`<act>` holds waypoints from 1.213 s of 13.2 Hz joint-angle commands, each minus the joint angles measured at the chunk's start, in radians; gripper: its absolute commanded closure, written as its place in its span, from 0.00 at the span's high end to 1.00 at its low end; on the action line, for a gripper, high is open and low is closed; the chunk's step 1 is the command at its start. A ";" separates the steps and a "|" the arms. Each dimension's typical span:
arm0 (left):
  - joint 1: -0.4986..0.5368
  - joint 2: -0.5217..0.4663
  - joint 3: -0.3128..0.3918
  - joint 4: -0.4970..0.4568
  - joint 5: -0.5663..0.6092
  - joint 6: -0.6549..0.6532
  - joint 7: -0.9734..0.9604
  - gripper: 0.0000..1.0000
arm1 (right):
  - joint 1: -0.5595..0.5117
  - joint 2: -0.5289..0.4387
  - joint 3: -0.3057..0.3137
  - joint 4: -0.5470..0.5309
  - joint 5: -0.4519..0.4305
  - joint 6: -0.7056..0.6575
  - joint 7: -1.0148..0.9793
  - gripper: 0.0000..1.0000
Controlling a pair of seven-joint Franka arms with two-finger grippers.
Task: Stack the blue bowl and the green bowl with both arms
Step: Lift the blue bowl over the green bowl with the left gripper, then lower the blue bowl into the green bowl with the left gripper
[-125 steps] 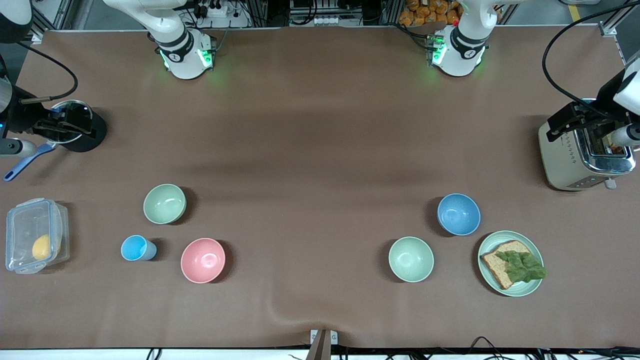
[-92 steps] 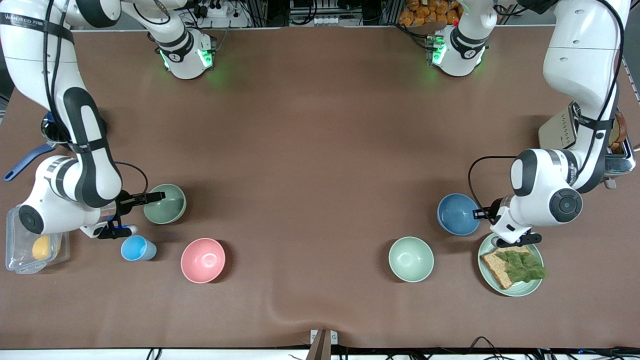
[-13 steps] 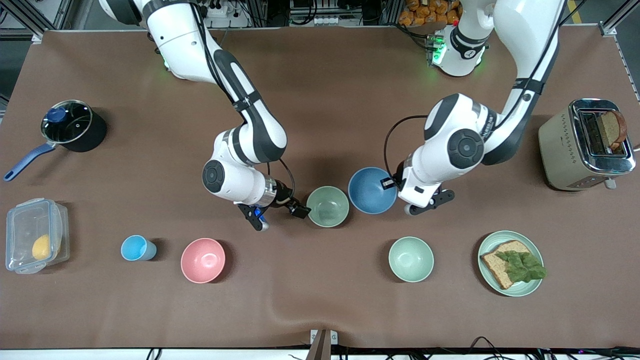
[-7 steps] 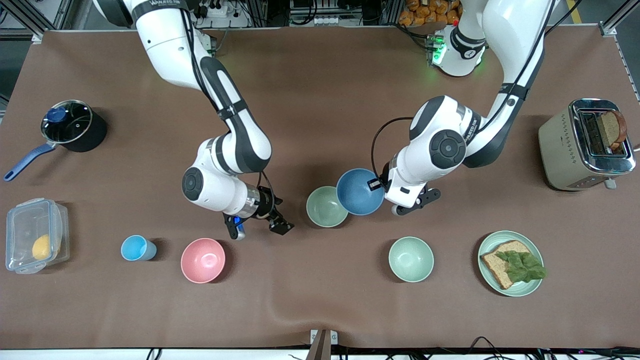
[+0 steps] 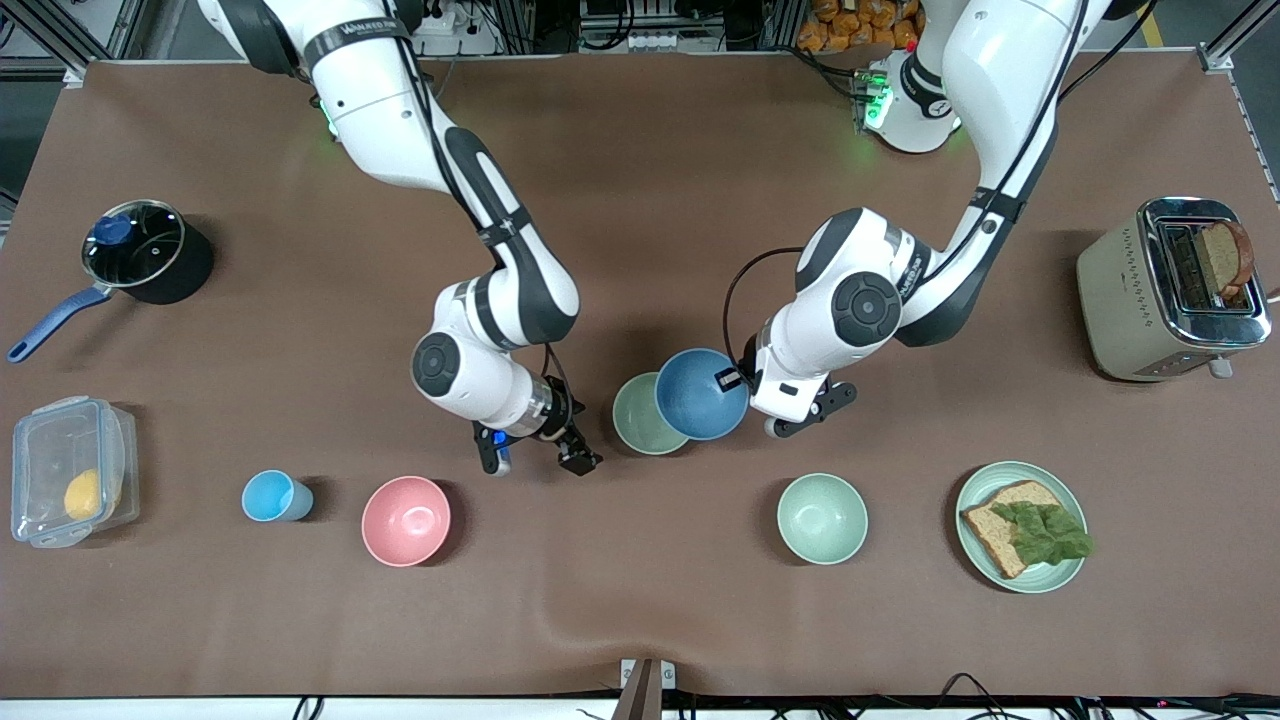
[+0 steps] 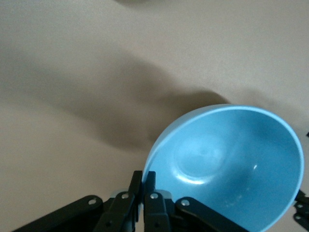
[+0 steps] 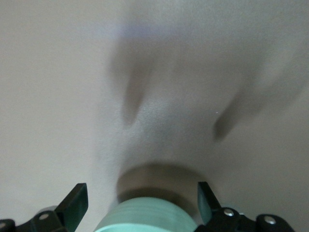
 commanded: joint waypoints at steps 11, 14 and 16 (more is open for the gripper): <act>-0.074 0.080 0.010 0.037 -0.014 0.110 -0.104 0.00 | 0.053 0.063 -0.001 0.033 -0.042 0.064 0.055 1.00; -0.088 0.092 0.010 0.037 -0.011 0.136 -0.118 0.00 | 0.058 0.065 -0.001 0.033 -0.053 0.064 0.055 1.00; -0.096 0.105 0.012 0.037 -0.008 0.159 -0.131 0.00 | 0.058 0.066 -0.001 0.033 -0.059 0.064 0.055 1.00</act>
